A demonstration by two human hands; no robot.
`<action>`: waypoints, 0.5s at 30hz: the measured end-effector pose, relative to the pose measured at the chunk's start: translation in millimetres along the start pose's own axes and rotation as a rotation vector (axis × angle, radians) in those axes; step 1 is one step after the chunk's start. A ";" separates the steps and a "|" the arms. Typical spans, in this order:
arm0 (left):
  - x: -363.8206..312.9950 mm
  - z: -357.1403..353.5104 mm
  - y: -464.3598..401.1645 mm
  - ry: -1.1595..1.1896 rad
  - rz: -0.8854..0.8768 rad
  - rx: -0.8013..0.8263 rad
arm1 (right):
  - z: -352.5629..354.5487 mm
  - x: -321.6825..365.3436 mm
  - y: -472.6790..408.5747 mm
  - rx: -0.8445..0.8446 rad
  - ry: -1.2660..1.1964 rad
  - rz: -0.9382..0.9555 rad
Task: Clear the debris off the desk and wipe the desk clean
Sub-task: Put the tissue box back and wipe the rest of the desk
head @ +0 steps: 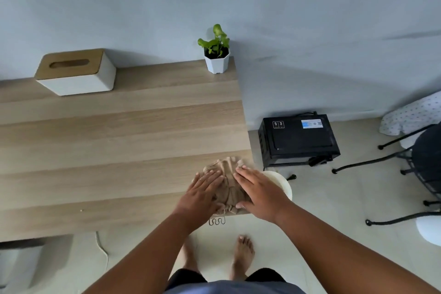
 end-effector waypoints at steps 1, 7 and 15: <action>2.3 0.3 -0.1 -0.009 0.006 0.011 | 1.4 -2.6 -0.5 0.002 0.001 0.011; 16.9 5.3 -3.0 -0.097 0.024 0.101 | 14.3 -21.6 -4.1 0.081 0.127 0.088; 9.4 8.4 -8.7 -0.155 0.055 0.105 | 23.0 -13.7 -7.3 -0.010 0.155 0.091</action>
Point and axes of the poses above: each hand's wrist, its own y-axis away from the middle knuckle, its own z-axis out of the back of the hand, x = y × z, the point moved 5 cm from there along -y, towards the middle knuckle, and after that the axes turned 4 degrees about z, right-handed, at the moved point
